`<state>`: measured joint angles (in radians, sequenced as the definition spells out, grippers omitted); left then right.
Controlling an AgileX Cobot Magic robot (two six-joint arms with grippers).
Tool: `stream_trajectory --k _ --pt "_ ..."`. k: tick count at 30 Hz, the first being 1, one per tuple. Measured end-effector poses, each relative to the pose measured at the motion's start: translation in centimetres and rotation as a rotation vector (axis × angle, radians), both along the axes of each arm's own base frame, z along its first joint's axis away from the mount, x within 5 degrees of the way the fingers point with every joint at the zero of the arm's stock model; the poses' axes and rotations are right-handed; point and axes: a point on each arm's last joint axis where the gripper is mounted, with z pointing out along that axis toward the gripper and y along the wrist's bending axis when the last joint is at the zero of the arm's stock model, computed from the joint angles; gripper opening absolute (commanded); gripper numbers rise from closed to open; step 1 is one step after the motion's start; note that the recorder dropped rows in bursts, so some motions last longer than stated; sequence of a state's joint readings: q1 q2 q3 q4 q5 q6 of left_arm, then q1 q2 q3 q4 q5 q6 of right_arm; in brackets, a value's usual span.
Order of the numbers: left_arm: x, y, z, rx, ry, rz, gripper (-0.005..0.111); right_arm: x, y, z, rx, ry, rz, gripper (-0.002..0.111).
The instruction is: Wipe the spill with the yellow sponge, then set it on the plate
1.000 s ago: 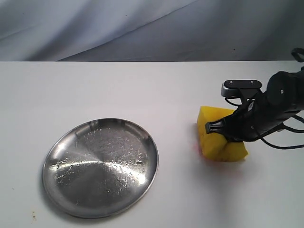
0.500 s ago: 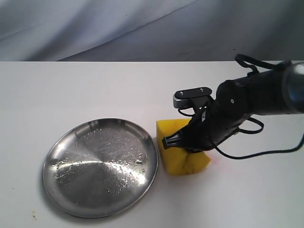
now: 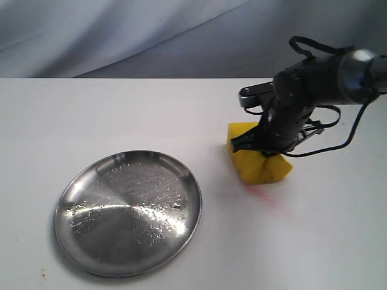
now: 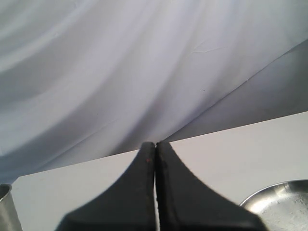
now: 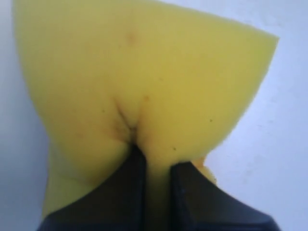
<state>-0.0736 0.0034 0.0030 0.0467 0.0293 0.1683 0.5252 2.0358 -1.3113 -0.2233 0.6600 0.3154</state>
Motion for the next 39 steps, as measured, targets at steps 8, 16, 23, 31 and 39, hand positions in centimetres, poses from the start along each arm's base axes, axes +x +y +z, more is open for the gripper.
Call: stream_trajectory --k 8,16,23,31,39 --pt "0.0 0.0 0.0 0.000 0.000 0.000 0.000 -0.6 -4.4 0.0 -0.051 0.040 -0.063 0.000" --pt "0.0 0.0 0.0 0.000 0.000 0.000 0.000 -6.1 -3.7 0.2 0.048 0.071 -0.031 0.000" --pt "0.0 0.0 0.0 0.000 0.000 0.000 0.000 -9.3 1.1 0.0 0.125 0.063 0.094 0.000" --pt "0.0 0.0 0.0 0.000 0.000 0.000 0.000 -5.8 3.1 -0.3 0.132 0.093 0.049 0.000" --pt "0.0 0.0 0.0 0.000 0.000 0.000 0.000 -1.3 1.3 0.3 0.097 0.088 -0.028 0.000"
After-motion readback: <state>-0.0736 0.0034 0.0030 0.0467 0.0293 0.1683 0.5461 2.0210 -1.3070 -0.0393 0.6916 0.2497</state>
